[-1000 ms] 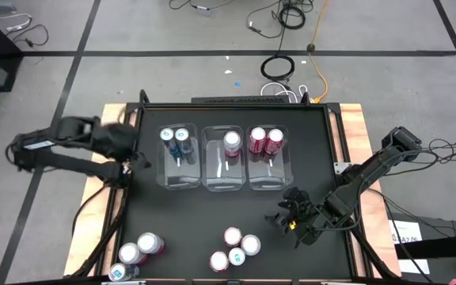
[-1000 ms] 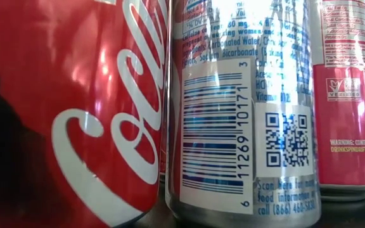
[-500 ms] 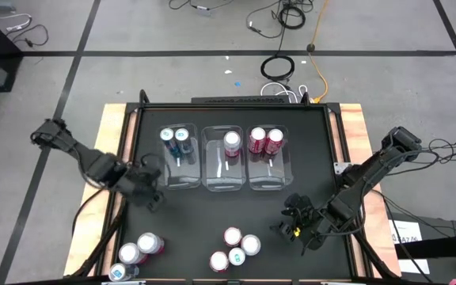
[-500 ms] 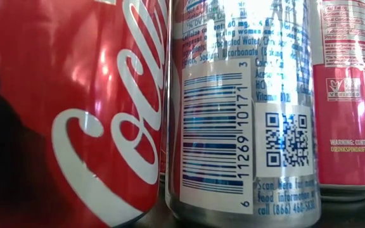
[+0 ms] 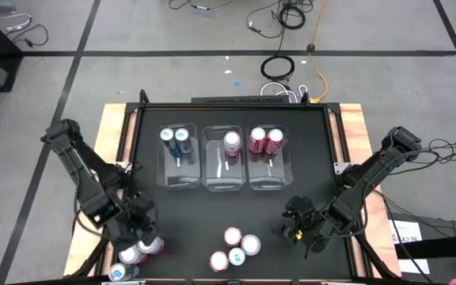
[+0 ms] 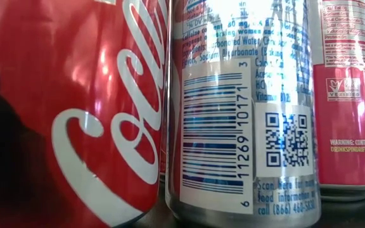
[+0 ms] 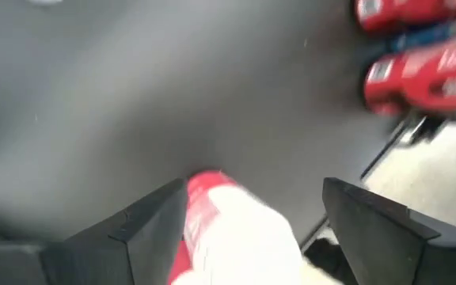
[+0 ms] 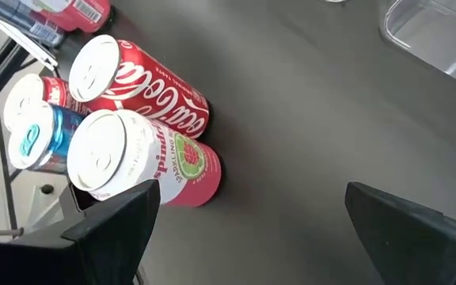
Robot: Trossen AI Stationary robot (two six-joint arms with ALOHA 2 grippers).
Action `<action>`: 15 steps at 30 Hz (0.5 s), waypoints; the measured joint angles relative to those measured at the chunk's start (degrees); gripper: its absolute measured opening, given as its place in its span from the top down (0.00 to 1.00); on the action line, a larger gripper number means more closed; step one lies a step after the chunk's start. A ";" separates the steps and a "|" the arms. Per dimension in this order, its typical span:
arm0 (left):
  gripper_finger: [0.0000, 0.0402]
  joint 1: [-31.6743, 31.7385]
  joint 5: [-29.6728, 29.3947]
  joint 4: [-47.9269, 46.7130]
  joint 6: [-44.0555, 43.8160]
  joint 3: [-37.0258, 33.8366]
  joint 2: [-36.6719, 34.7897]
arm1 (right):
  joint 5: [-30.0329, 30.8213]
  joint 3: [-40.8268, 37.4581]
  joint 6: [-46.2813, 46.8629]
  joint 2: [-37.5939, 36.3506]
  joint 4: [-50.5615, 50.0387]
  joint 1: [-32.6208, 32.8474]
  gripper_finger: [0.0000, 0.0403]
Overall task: Sort soda cans
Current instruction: Put the pink-white soda can into the middle transparent bin
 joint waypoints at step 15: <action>0.25 -2.77 7.93 -0.01 9.29 2.52 8.10 | 0.39 0.00 4.74 0.00 5.46 -0.02 0.02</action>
